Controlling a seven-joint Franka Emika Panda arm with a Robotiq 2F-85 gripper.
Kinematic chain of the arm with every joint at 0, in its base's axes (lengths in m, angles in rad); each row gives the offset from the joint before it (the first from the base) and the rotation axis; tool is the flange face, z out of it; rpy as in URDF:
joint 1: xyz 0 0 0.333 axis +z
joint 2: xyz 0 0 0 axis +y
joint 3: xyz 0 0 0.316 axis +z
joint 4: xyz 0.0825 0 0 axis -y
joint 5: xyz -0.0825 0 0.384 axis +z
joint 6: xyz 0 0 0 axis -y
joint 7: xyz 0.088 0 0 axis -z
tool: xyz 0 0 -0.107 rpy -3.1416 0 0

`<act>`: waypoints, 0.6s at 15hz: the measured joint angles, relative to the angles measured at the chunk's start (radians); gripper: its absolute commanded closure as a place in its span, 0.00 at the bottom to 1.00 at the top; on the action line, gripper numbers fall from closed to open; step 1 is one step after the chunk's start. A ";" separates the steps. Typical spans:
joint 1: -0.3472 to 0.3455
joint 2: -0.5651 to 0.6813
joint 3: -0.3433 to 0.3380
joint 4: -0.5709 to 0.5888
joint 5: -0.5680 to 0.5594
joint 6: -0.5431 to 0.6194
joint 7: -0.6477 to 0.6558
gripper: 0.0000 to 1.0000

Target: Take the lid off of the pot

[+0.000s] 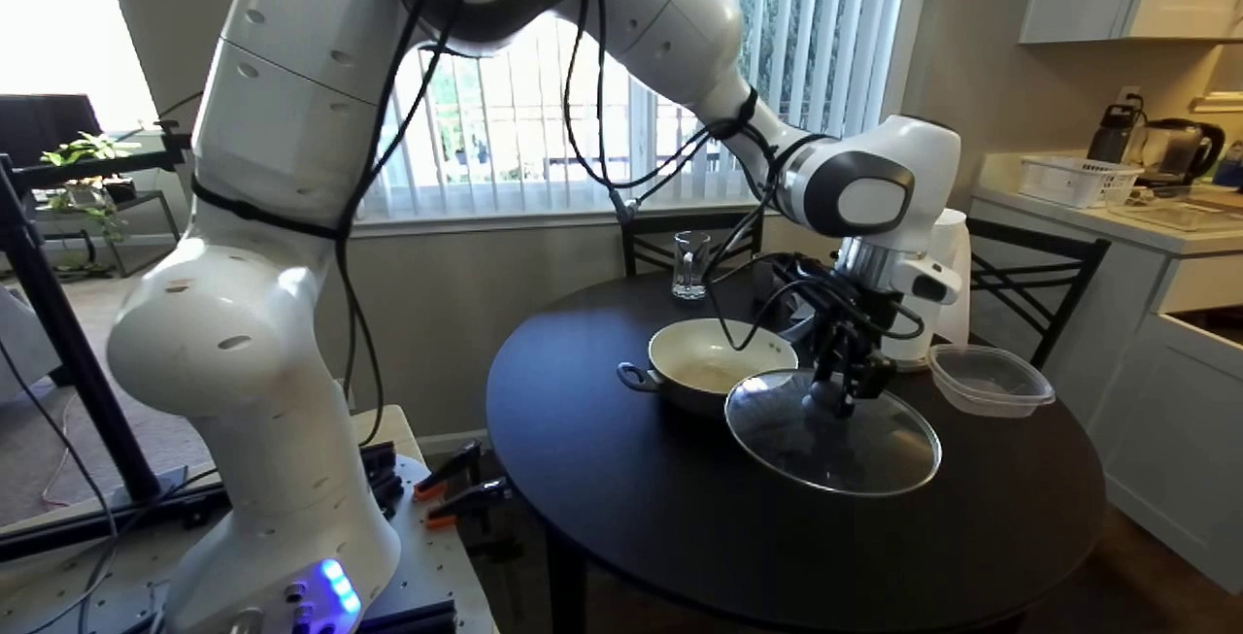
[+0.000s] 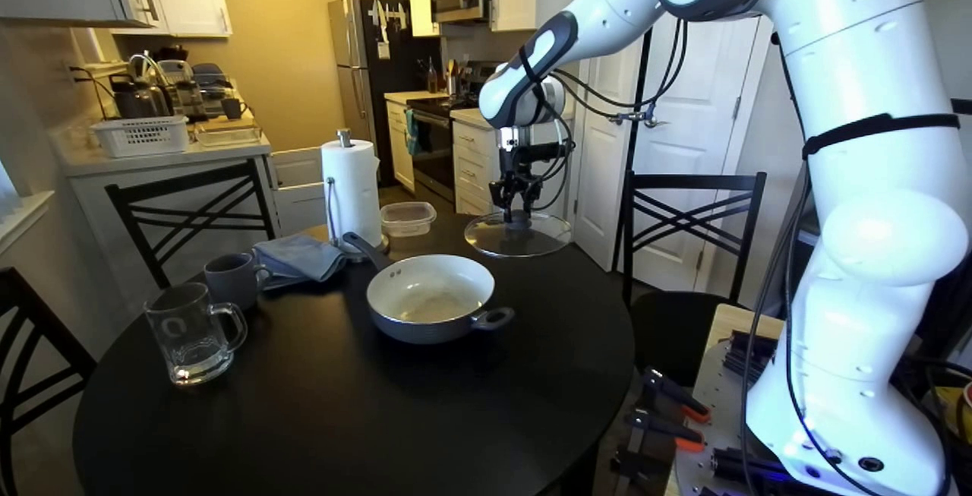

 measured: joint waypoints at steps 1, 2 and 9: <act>0.000 0.024 -0.003 -0.001 0.000 0.027 0.028 0.67; 0.001 0.049 -0.007 -0.002 0.000 0.056 0.055 0.67; 0.001 0.155 -0.029 -0.007 0.000 0.154 0.132 0.67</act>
